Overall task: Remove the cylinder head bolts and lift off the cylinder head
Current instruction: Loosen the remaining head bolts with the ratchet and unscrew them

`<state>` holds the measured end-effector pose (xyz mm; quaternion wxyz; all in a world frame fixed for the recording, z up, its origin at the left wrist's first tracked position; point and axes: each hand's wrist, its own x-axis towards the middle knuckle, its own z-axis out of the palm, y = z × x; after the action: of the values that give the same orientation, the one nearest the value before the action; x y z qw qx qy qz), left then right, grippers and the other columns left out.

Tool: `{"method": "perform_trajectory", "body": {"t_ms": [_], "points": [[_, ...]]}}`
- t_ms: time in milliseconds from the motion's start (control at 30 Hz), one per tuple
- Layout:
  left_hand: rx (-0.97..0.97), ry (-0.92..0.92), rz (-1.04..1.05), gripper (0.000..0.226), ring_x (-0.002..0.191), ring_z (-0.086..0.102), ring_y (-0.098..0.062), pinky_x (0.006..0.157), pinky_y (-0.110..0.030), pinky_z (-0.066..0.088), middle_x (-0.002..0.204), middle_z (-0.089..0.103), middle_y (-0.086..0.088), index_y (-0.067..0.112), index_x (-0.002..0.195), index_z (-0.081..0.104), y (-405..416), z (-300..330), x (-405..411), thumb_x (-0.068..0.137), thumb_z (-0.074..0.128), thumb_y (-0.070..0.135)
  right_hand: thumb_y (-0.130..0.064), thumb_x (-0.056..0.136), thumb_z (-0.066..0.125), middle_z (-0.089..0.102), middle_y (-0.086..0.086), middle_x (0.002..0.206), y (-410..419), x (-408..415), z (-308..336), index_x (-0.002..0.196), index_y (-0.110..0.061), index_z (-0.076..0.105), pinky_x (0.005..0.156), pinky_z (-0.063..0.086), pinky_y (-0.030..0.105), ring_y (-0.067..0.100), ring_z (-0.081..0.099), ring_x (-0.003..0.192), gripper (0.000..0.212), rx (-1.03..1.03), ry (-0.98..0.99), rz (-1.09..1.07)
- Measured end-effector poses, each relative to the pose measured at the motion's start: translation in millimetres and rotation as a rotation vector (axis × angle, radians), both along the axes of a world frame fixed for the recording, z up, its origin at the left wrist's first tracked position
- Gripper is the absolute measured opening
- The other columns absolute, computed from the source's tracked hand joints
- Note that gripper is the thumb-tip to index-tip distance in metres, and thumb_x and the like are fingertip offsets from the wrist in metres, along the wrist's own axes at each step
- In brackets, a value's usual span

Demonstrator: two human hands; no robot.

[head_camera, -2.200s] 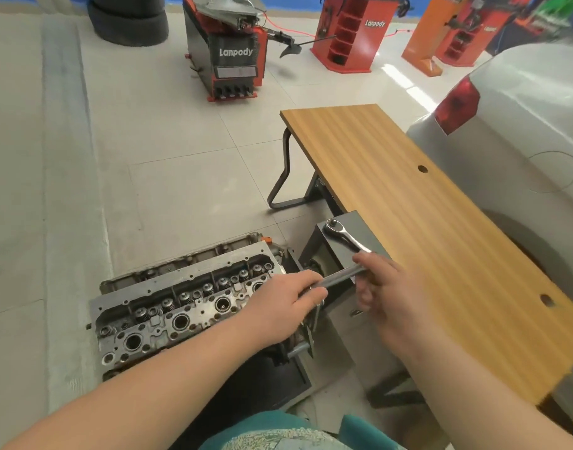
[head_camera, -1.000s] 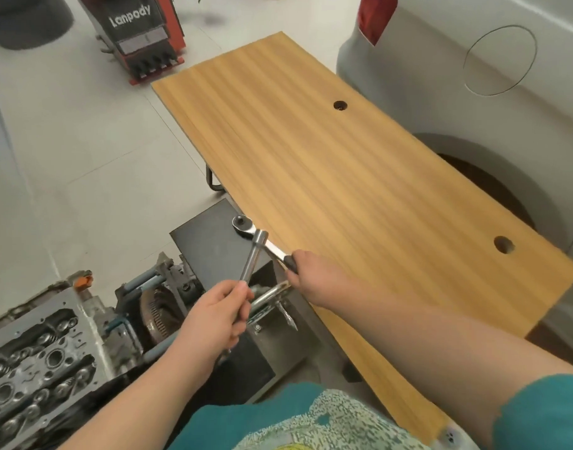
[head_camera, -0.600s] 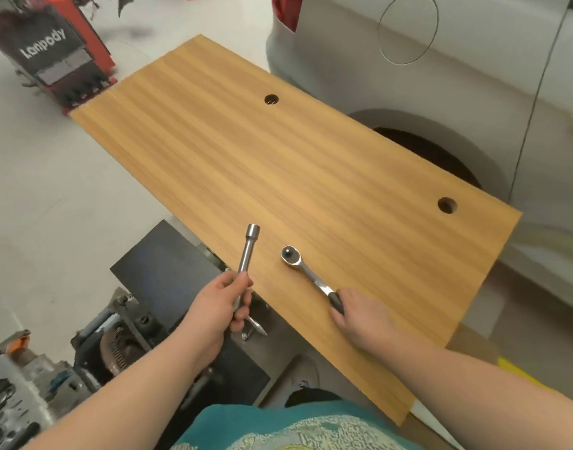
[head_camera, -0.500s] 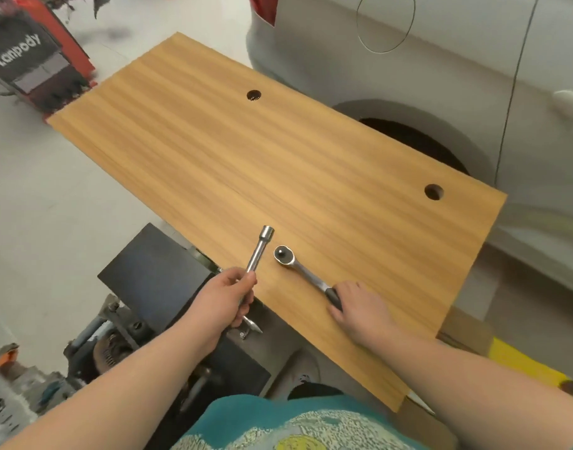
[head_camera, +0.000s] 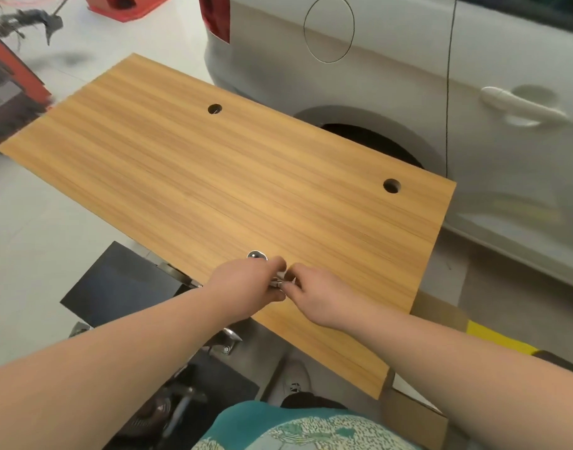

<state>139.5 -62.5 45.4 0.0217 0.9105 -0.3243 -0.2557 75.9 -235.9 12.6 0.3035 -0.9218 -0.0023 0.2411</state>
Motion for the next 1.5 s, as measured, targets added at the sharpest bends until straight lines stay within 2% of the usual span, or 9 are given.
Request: {"method": "perform_trajectory", "body": {"t_ms": [133,300,400,633,767,933,1067,1233,1500], "points": [[0.037,0.026,-0.176,0.027,0.099,0.065,-0.028,0.081,-0.044,0.055,0.113,0.064,-0.004,0.014,0.124,0.057,-11,-4,1,0.109,0.052,0.036,-0.070,0.100,0.034,0.065,-0.012,0.089,-15,-7,12,0.102,-0.040,0.054,0.066,0.047,0.037,0.015,0.061,0.084,0.036,-0.018,0.098,0.044],[-0.087,0.017,-0.246,0.027,0.098,0.063,-0.024,0.076,-0.037,0.049,0.113,0.064,0.001,0.017,0.122,0.055,-16,-6,6,0.104,0.064,0.035,-0.043,0.108,0.047,0.067,-0.010,0.107,-19,-12,17,0.128,-0.028,0.057,0.070,0.047,0.027,0.014,0.062,0.092,0.027,0.198,0.110,-0.093],[-0.100,-0.032,-0.319,0.021,0.084,0.057,-0.021,0.068,-0.034,0.044,0.103,0.061,0.001,0.017,0.116,0.055,-23,-8,9,0.108,0.055,0.036,-0.048,0.106,0.045,0.068,-0.005,0.116,-21,-15,17,0.128,-0.027,0.058,0.085,0.055,0.041,0.020,0.063,0.101,0.033,0.121,0.060,-0.055],[0.007,-0.235,-0.654,0.038,0.075,0.061,-0.024,0.055,-0.035,0.041,0.099,0.060,0.002,0.021,0.124,0.053,-15,-7,20,0.112,0.035,0.052,-0.075,0.098,0.025,0.065,-0.014,0.079,-39,-34,4,0.107,-0.047,0.058,0.062,0.049,0.043,0.009,0.060,0.074,0.044,0.074,0.035,-0.099],[0.054,-0.095,-0.560,0.040,0.099,0.066,-0.022,0.074,-0.039,0.057,0.120,0.062,0.005,0.026,0.145,0.051,-8,-11,31,0.111,0.043,0.047,-0.076,0.096,0.036,0.063,-0.014,0.091,-53,-38,-13,0.113,-0.042,0.057,0.068,0.048,0.037,0.008,0.059,0.083,0.044,0.109,0.108,-0.216],[-0.015,0.058,-0.460,0.063,0.103,0.061,-0.020,0.086,-0.040,0.057,0.131,0.054,0.003,0.028,0.151,0.052,-34,-25,51,0.096,0.056,-0.004,-0.080,0.081,0.052,0.063,-0.018,0.103,-47,-5,-16,0.120,-0.036,0.062,0.070,0.046,0.029,0.005,0.060,0.091,0.059,0.250,0.120,-0.347],[-0.157,0.094,-0.296,0.037,0.088,0.063,-0.020,0.075,-0.042,0.059,0.107,0.066,0.003,0.026,0.125,0.050,-55,-43,69,0.098,0.061,0.003,-0.057,0.087,0.075,0.074,-0.010,0.095,-51,27,-33,0.111,-0.030,0.068,0.078,0.056,0.037,0.014,0.068,0.093,0.037,0.327,0.091,-0.493],[-0.258,0.146,-0.236,0.030,0.084,0.063,-0.015,0.068,-0.031,0.052,0.103,0.066,0.011,0.026,0.119,0.051,-60,-77,82,0.099,0.066,0.010,-0.037,0.085,0.082,0.072,-0.003,0.072,-51,39,-80,0.079,-0.026,0.068,0.063,0.049,0.035,0.016,0.067,0.069,0.019,0.245,0.192,-0.463],[0.011,0.024,-0.227,0.027,0.112,0.055,-0.023,0.086,-0.041,0.056,0.120,0.069,0.003,0.029,0.128,0.073,-44,-123,89,0.108,0.057,0.037,-0.057,0.091,0.066,0.060,-0.013,0.079,-20,28,-123,0.086,-0.035,0.055,0.055,0.038,0.033,0.020,0.061,0.079,0.025,-0.121,0.110,-0.434]]}}
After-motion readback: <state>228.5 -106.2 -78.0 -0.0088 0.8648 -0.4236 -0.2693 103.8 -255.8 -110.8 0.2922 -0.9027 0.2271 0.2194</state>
